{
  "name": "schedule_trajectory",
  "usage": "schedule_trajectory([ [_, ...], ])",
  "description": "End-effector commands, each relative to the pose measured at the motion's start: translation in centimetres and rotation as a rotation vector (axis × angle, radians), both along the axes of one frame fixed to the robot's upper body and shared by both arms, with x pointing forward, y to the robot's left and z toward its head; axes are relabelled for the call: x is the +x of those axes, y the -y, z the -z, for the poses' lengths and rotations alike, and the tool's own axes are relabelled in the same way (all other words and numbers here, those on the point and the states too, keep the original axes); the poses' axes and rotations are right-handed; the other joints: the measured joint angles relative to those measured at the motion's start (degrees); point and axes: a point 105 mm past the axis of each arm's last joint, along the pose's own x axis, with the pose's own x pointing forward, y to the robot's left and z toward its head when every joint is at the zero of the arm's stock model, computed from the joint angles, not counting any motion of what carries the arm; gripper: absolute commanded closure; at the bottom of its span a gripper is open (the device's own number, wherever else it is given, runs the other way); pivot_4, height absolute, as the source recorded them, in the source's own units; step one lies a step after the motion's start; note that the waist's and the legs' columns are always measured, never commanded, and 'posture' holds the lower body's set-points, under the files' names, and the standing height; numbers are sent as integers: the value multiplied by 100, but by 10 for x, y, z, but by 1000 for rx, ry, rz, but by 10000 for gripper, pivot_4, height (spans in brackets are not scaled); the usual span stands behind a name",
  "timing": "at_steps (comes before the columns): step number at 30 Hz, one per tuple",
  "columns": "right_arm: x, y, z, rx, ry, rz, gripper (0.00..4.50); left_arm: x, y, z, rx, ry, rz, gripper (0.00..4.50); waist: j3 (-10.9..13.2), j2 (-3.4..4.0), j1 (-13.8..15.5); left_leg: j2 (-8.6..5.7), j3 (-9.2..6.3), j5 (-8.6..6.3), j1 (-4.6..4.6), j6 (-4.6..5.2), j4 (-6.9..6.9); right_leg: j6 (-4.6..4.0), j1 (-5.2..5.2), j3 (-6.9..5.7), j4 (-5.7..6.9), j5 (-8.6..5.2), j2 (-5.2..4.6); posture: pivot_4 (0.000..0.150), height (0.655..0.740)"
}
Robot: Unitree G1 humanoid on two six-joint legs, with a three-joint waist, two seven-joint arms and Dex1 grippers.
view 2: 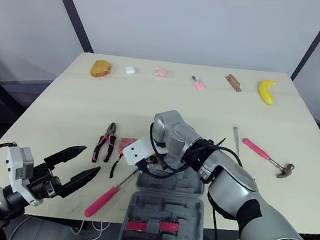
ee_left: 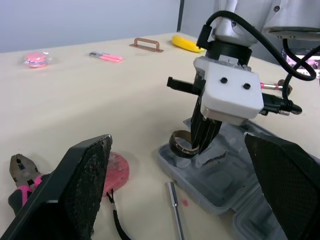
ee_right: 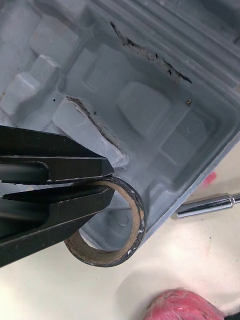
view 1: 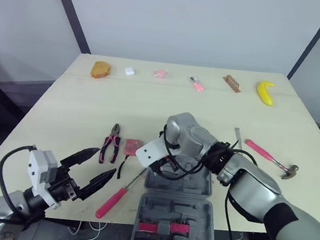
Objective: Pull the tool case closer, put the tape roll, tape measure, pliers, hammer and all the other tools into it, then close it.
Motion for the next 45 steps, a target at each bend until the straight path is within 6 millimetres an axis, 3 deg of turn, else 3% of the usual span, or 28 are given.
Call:
schedule_trajectory([
  [1,-1,-6,-5,26,14,-21,44615,1,-1,-3,26,10,5,0,0,0,-2,0,0,0,0,0,0,0,0,0,0,0,0,1500,7400],
  [23,5,-9,2,43,26,0,44615,3,4,-2,35,-9,37,0,2,0,-1,4,-2,0,0,-1,-3,-1,-1,-1,0,0,-4,1500,7400],
  [28,5,-9,0,52,26,0,27302,4,7,-2,34,-15,51,0,2,0,-1,5,-2,0,0,-1,-4,-1,-1,-1,-1,0,-4,1500,7400],
  [33,6,-9,-3,57,30,7,1982,6,7,-2,35,-15,56,0,2,0,-1,5,-2,0,0,-1,-4,-1,-1,-1,-1,0,-5,1500,7400],
  [36,5,-9,-10,69,30,11,896,7,8,-2,35,-15,58,0,3,0,-4,5,-3,0,0,-1,-5,-1,-1,-1,-1,-1,-5,1500,7400],
  [40,6,-7,-34,143,22,36,896,7,9,-2,35,-18,68,0,6,0,0,7,-4,0,-1,-1,-5,-1,-1,-2,-1,-1,-6,1500,7400],
  [45,7,-6,-55,356,-33,117,896,9,9,-3,38,-17,70,0,5,-2,2,8,-5,0,-1,-1,-6,-1,-1,-3,-1,0,-8,1500,7400],
])
